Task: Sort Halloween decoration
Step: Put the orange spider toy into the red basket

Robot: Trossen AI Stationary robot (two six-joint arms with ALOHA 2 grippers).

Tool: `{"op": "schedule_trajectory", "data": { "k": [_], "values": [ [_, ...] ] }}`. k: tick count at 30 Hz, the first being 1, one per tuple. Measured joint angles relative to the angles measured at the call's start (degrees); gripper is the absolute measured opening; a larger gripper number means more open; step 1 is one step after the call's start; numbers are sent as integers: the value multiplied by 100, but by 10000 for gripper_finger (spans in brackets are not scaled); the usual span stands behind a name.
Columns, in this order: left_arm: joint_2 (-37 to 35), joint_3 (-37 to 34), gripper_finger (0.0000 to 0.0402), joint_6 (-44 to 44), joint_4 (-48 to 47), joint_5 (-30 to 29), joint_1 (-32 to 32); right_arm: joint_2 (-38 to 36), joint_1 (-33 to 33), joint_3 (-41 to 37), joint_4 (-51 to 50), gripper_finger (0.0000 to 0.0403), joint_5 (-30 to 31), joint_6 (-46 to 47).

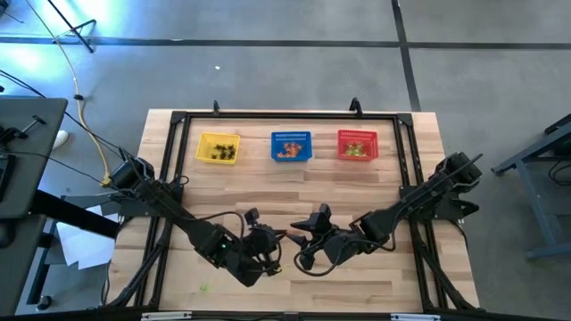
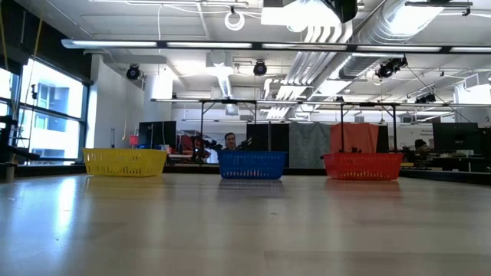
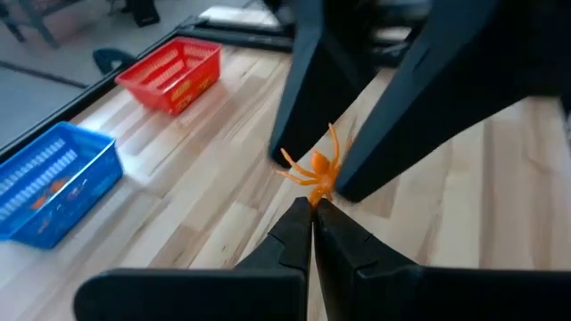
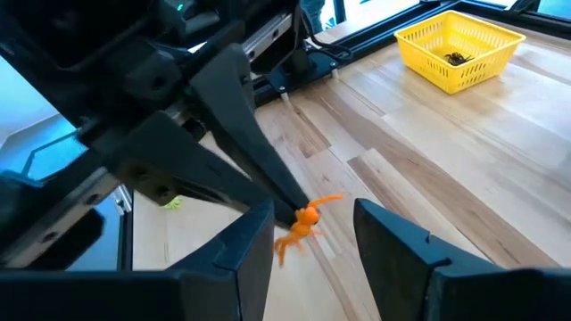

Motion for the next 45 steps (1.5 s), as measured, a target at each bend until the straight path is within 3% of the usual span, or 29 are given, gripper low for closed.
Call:
{"op": "schedule_trajectory", "data": {
  "k": [6,13,21,26,33,38,45],
  "values": [
    [0,0,0,611,548,68,-2,-20,17,2,30,123,42,-2],
    [0,-4,0,550,505,86,0,-20,11,2,26,11,78,-333],
    [0,-4,8,377,526,100,-2,-17,7,2,19,6,86,-327],
    [0,-4,44,-87,599,209,-4,-13,2,2,-10,3,102,-345],
    [0,-4,104,494,667,580,-69,-41,-127,4,-229,2,-2,-450],
    [-59,22,127,550,787,1481,-114,-84,-804,2,-1113,2,25,-296],
    [-48,15,129,554,791,1252,-196,-58,-2651,0,-1730,2,-1280,-559]
  ]
}}
